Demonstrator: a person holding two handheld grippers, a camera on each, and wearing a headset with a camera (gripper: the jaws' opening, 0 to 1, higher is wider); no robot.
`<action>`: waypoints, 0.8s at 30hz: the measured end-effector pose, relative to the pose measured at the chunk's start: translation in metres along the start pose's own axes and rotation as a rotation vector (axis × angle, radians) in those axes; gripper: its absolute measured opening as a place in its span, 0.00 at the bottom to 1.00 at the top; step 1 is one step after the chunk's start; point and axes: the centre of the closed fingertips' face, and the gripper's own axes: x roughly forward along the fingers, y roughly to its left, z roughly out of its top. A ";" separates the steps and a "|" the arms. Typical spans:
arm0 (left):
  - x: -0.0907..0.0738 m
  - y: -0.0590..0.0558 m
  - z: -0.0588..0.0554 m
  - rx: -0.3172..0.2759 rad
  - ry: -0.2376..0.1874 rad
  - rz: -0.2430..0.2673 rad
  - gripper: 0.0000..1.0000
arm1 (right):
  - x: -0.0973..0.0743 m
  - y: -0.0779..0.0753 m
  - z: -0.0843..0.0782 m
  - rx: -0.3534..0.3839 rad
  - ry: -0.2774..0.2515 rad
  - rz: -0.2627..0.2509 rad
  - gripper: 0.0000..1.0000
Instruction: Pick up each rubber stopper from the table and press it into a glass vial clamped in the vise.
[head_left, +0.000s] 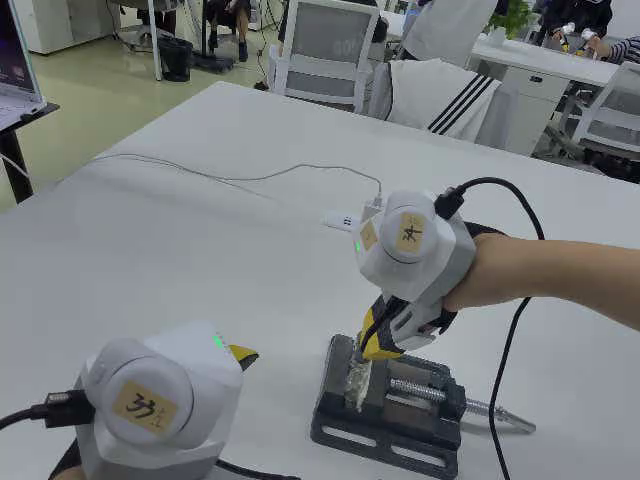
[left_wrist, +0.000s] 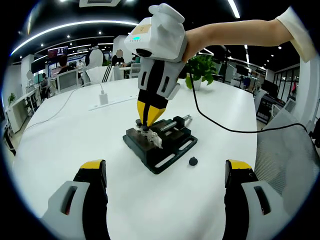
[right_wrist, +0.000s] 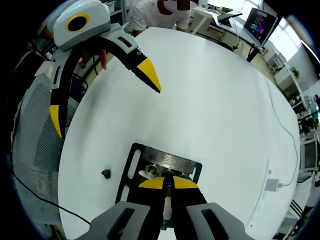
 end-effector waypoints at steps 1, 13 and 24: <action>-0.001 0.000 0.000 0.000 0.000 0.001 0.98 | 0.000 0.001 0.000 -0.003 0.000 -0.002 0.00; -0.003 0.000 -0.002 -0.002 0.000 0.007 0.98 | -0.008 0.002 0.001 0.010 -0.061 -0.055 0.40; -0.002 -0.004 -0.002 0.010 0.000 -0.003 0.98 | -0.018 0.020 0.004 0.123 -0.166 -0.082 0.42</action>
